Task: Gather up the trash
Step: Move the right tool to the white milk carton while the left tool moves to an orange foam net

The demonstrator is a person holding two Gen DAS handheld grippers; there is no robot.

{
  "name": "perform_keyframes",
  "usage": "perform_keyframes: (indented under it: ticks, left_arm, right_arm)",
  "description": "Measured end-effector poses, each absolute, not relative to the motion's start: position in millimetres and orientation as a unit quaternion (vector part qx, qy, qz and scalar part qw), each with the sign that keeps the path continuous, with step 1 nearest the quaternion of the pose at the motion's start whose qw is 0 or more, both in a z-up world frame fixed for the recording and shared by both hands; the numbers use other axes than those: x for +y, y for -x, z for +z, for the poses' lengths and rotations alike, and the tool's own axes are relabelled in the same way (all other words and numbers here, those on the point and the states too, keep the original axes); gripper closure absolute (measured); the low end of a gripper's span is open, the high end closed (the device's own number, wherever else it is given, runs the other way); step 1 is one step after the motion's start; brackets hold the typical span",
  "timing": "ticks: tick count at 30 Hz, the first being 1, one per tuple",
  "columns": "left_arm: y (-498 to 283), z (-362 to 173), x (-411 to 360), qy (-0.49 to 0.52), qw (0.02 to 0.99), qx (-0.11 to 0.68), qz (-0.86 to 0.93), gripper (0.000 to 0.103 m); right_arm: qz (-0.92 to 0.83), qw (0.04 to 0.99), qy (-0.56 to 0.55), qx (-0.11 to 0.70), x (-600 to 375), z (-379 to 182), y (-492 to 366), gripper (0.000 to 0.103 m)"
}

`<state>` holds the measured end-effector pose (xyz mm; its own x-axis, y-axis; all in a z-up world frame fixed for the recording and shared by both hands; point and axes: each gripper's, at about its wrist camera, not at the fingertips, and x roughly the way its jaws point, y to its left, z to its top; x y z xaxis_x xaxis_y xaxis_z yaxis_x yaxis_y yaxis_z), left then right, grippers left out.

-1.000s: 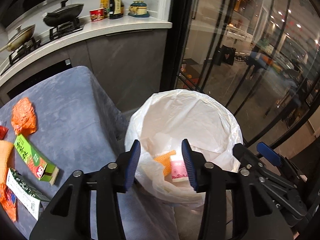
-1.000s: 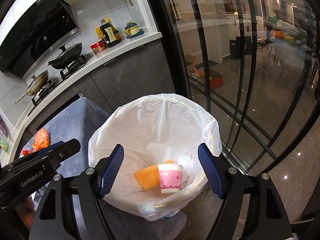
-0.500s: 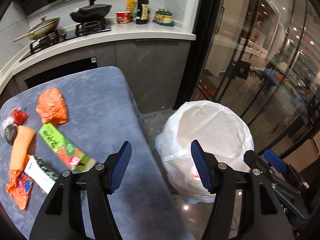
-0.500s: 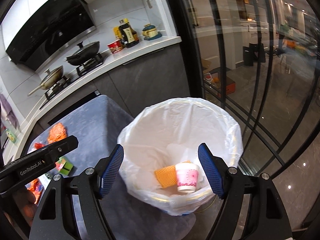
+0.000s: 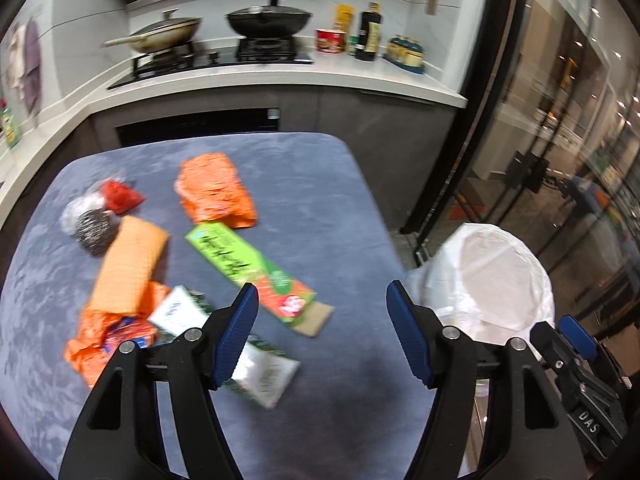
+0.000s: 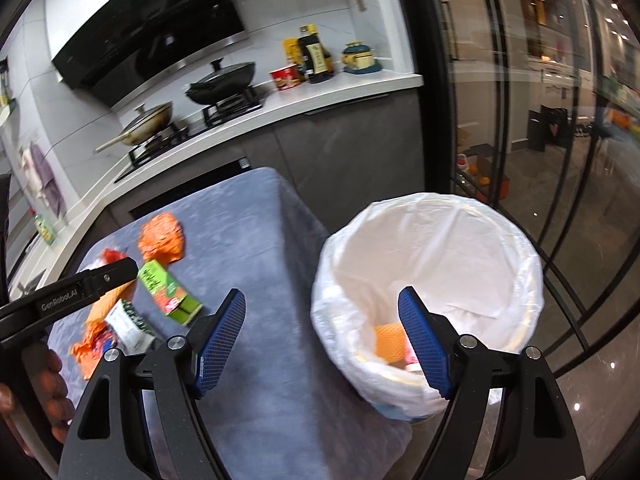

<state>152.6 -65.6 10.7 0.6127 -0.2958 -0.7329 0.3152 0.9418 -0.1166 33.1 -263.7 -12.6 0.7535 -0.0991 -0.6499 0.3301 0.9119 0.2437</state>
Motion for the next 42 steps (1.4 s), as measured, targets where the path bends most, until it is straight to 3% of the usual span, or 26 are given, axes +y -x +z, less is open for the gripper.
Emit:
perform_keyframes:
  ticks: [9,13,25,42]
  left_arm:
    - [-160.3,7.5,-9.4,0.006,0.904,0.410,-0.122,0.039]
    - [-163.6,2.4,14.2,0.019,0.903,0.417,-0.101,0.026]
    - [-179.4,-25.3,88.9,0.057,0.893,0.445,-0.039,0.026]
    - [-209.5,-64.1,108.9,0.072,0.873,0.480,-0.040,0.024]
  right_arm:
    - [-0.076,0.923,-0.151,0.346,-218.5,-13.5,-49.0,0.027]
    - [-0.056,0.922,-0.139,0.356,-197.6,-16.0,-57.4,0.027]
    - [0.010,0.914,-0.106,0.392,-128.7,-34.9,-90.8,0.027]
    - [0.055,0.900,-0.051,0.429,-75.7,-63.2,-141.8,0.026]
